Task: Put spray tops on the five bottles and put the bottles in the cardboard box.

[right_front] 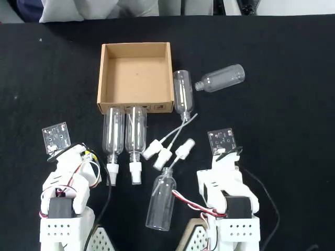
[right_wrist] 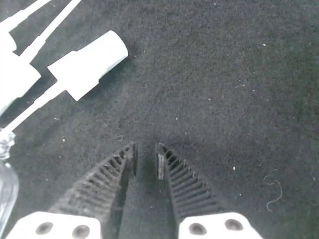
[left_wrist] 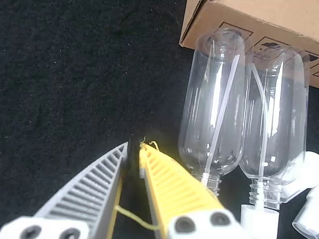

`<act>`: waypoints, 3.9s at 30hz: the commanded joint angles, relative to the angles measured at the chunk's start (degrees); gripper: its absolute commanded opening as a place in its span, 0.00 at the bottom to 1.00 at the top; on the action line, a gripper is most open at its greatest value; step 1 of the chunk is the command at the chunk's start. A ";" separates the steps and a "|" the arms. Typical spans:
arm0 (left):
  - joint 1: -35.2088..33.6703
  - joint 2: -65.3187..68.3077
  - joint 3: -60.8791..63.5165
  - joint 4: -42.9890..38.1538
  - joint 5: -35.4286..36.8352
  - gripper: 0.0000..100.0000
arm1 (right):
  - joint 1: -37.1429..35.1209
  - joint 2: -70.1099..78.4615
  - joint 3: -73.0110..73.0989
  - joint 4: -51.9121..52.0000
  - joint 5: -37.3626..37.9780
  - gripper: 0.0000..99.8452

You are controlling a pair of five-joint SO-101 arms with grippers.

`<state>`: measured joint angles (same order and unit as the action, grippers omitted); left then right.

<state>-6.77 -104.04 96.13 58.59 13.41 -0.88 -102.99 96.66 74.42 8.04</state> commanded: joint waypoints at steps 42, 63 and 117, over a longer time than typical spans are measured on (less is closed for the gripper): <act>-0.04 0.18 1.27 0.35 -0.09 0.03 | 20.92 -4.70 -21.58 -16.35 17.14 0.11; -0.04 0.18 1.27 0.35 -0.09 0.03 | 10.20 29.14 -47.96 -18.55 4.22 0.24; -0.04 0.18 1.27 0.35 -0.09 0.03 | 4.04 132.53 -124.26 -22.42 -0.97 0.24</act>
<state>-6.77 -104.04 96.13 58.59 13.41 4.92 27.30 -20.26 53.05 7.16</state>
